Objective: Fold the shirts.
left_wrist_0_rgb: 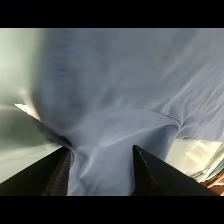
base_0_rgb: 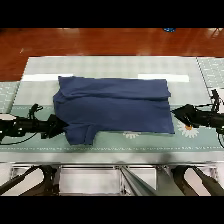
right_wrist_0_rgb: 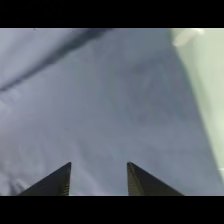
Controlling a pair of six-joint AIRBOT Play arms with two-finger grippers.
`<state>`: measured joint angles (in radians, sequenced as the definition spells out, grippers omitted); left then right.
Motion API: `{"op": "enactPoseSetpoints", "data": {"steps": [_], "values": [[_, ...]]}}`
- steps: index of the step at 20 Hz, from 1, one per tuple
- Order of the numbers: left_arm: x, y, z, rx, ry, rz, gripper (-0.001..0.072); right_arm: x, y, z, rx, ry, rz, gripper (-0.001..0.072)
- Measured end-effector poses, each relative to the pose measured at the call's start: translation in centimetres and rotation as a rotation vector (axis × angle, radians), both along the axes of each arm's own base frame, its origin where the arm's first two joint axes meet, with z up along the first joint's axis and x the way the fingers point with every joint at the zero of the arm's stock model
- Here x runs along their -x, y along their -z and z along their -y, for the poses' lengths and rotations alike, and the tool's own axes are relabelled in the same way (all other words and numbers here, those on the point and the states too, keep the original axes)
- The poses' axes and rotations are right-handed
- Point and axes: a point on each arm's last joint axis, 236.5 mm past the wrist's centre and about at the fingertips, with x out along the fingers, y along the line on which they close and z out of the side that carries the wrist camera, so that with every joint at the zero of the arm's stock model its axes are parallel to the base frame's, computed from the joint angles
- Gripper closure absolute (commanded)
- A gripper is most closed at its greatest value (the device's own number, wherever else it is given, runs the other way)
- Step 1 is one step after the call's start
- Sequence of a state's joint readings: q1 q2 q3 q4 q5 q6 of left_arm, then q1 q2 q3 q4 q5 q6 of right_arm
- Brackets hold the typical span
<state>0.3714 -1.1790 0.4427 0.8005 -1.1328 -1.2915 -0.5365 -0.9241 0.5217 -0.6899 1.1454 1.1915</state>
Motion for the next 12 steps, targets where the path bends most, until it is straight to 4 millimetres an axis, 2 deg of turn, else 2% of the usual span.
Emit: {"op": "enactPoseSetpoints", "data": {"steps": [1,2,3,5,8,12], "values": [[0.1,0.2,0.8,0.001,0.019,-0.007,0.0212,-0.2,-0.3,0.2,-0.008,0.014,0.009,0.0302],[0.2,0.4,1.4,-0.002,0.038,-0.009,0.0422,-0.5,-0.6,0.7,-0.012,0.035,0.018,0.0302],[0.4,0.8,1.6,-0.018,0.059,-0.012,0.0692,-0.7,-1.0,1.5,-0.013,0.061,0.027,0.0302],[0.3,1.2,1.8,-0.042,0.089,-0.002,0.0689,-0.3,-0.9,3.8,0.007,0.112,0.011,0.0302],[-0.2,0.8,2.1,-0.049,0.114,0.019,0.0689,3.3,1.9,6.0,0.047,0.158,-0.143,0.0302],[-1.0,0.6,1.9,-0.063,0.123,0.044,0.0689,7.3,5.3,4.8,0.033,0.149,-0.315,0.0302]]}}
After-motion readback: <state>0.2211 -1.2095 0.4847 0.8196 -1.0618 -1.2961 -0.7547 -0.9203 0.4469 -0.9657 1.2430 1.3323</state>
